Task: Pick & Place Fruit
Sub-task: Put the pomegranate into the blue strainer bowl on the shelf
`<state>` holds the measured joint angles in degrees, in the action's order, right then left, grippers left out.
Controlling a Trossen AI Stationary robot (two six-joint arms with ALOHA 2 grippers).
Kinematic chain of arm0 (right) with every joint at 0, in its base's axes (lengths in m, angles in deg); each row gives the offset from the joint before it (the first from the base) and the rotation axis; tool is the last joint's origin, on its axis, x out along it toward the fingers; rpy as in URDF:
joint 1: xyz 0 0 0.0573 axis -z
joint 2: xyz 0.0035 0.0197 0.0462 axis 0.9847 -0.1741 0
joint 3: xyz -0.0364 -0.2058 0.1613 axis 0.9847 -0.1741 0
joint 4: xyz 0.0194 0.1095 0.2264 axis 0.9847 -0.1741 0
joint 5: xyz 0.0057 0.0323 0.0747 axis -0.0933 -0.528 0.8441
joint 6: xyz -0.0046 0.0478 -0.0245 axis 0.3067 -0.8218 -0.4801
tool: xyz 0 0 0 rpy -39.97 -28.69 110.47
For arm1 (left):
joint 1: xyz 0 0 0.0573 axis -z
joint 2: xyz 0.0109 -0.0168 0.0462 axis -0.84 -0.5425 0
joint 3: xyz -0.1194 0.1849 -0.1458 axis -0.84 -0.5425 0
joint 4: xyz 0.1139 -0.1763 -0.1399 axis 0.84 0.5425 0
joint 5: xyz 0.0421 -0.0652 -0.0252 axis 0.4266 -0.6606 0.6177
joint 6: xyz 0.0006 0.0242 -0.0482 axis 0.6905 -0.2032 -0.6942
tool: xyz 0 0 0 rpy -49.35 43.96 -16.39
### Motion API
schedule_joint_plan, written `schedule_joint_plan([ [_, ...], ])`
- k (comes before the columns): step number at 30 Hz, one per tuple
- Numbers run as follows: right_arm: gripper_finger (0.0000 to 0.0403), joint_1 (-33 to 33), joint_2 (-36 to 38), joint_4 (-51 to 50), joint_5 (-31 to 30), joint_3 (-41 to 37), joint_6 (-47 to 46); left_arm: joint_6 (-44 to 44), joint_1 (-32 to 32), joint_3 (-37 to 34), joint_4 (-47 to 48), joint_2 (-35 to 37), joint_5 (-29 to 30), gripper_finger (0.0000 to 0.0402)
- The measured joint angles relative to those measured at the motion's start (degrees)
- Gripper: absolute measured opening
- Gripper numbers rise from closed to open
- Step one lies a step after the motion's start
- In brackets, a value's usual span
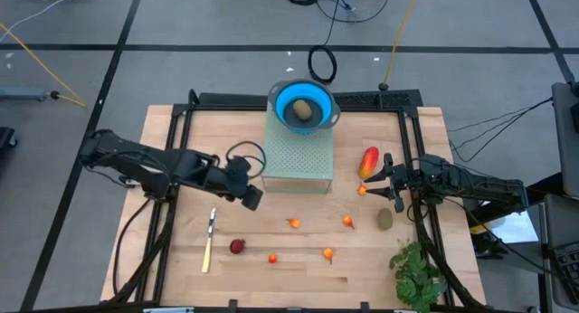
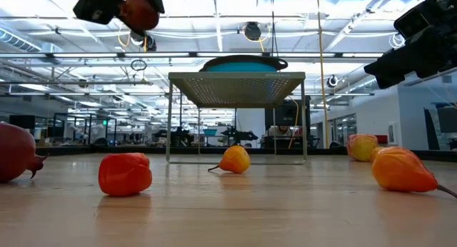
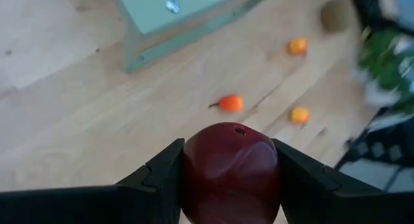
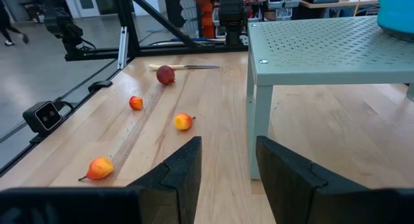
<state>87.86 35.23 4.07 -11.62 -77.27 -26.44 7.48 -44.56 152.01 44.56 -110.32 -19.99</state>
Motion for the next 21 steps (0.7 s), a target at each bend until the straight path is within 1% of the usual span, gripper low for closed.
schedule_joint_plan([
  [4,0.0139,0.0,0.0,0.0,0.0,0.0,0.0,-7.9,-1.2,0.0,-0.2,0.8,-0.3,0.0195],
  [9,0.0139,0.0,0.0,0.0,0.0,0.0,0.0,-14.9,-2.6,0.0,-2.4,0.8,-3.7,0.0189],
  [17,0.0139,0.0,0.0,0.0,0.0,0.0,0.0,-13.9,-4.1,0.0,-5.6,0.8,-4.6,0.0198],
  [19,0.0139,0.0,0.0,0.0,0.0,0.0,0.0,-10.5,-4.3,0.0,-7.4,0.8,-3.7,0.0199],
  [21,0.0139,0.0,0.0,0.0,0.0,0.0,0.0,-5.2,-4.5,0.0,-10.1,0.8,-1.6,0.0199],
])
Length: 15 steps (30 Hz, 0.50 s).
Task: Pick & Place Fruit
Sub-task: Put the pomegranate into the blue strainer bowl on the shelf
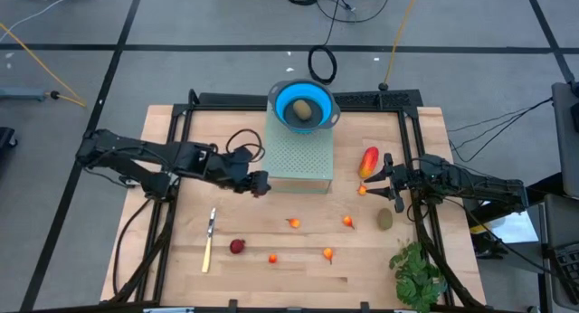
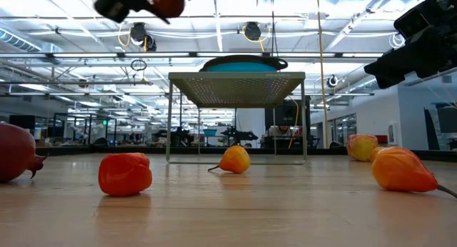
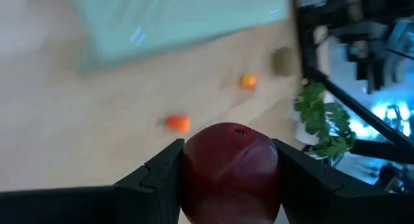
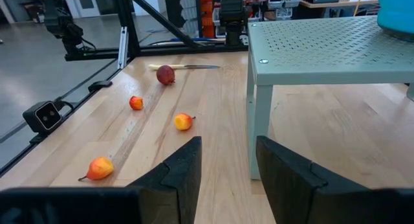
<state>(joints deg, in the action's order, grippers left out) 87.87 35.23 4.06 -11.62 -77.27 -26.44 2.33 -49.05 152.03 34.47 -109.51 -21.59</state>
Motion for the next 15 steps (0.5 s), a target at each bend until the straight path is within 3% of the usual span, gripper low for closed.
schedule_joint_plan([
  [15,0.0139,0.0,0.0,0.0,0.0,0.0,0.1,52.1,0.0,0.0,-30.1,0.0,17.7,0.0200],
])
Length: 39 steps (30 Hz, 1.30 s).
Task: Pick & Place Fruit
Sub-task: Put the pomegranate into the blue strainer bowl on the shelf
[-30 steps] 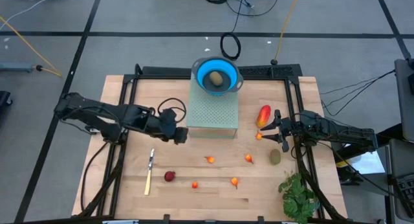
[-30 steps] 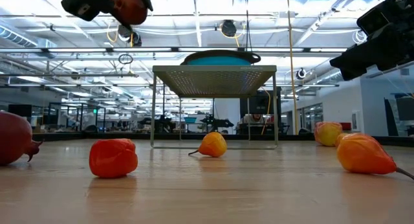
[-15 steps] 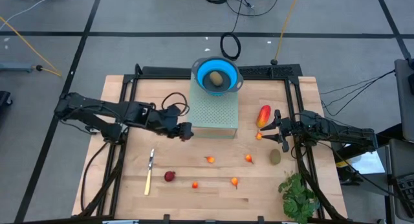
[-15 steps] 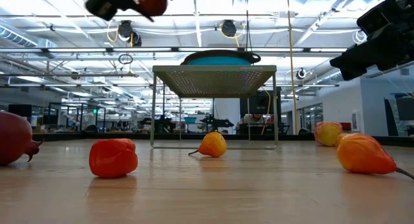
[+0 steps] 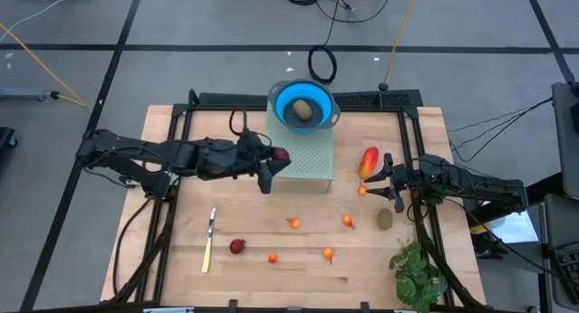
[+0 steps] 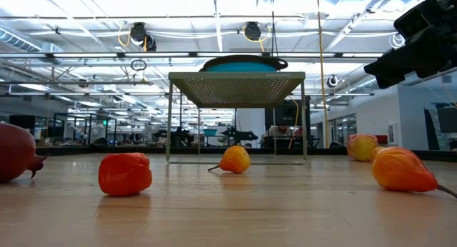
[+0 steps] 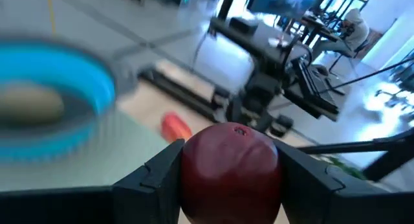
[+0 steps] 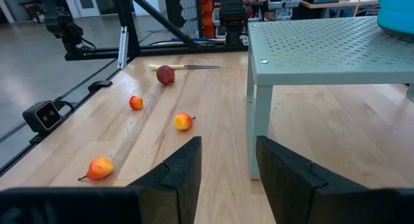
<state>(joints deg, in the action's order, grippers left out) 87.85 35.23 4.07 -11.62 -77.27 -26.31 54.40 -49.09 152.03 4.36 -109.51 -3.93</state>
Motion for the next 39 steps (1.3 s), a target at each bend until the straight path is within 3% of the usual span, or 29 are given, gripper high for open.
schedule_joint_plan([
  [12,0.0139,0.0,0.0,0.0,0.0,0.0,0.0,31.4,-1.7,0.0,-7.4,0.0,9.3,0.0200],
  [18,0.0139,0.0,0.0,0.0,0.0,0.0,0.0,42.0,-4.7,0.0,-9.7,0.0,9.8,0.0200],
  [29,0.0139,0.0,0.0,0.0,0.0,0.0,0.0,46.8,-12.0,0.0,-10.0,-0.5,10.3,0.0200],
  [39,0.0139,0.0,-0.1,0.0,-0.1,0.0,0.0,47.9,-18.1,0.0,-11.6,-2.6,3.6,0.0200],
])
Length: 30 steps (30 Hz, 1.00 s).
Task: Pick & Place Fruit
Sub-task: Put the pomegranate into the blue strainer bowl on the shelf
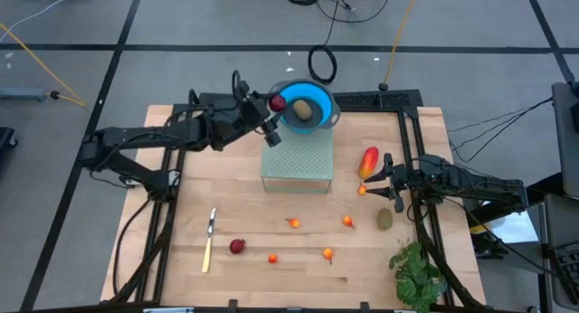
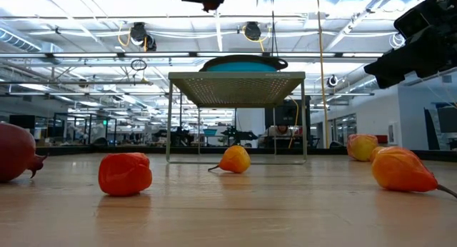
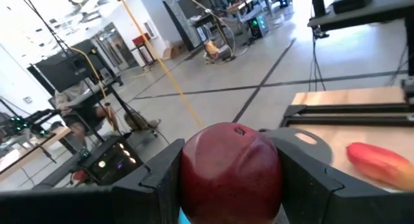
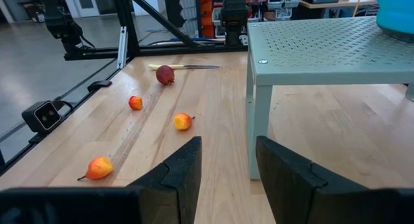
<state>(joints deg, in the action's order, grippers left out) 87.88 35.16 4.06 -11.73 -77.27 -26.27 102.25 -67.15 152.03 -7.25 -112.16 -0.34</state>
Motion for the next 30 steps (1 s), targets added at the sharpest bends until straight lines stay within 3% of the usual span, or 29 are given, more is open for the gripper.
schedule_joint_plan([
  [15,0.0139,0.0,-0.1,0.0,-1.7,0.0,0.0,2.4,-5.6,4.7,-1.1,-6.2,-8.4,0.0200],
  [20,0.0139,0.0,-0.3,0.0,-5.5,0.0,0.0,6.4,-6.5,10.5,0.2,-11.7,-8.6,0.0200],
  [30,0.0139,0.0,-0.3,0.0,-5.9,0.0,0.0,15.0,-8.0,23.1,5.0,-23.2,-8.6,0.0200],
])
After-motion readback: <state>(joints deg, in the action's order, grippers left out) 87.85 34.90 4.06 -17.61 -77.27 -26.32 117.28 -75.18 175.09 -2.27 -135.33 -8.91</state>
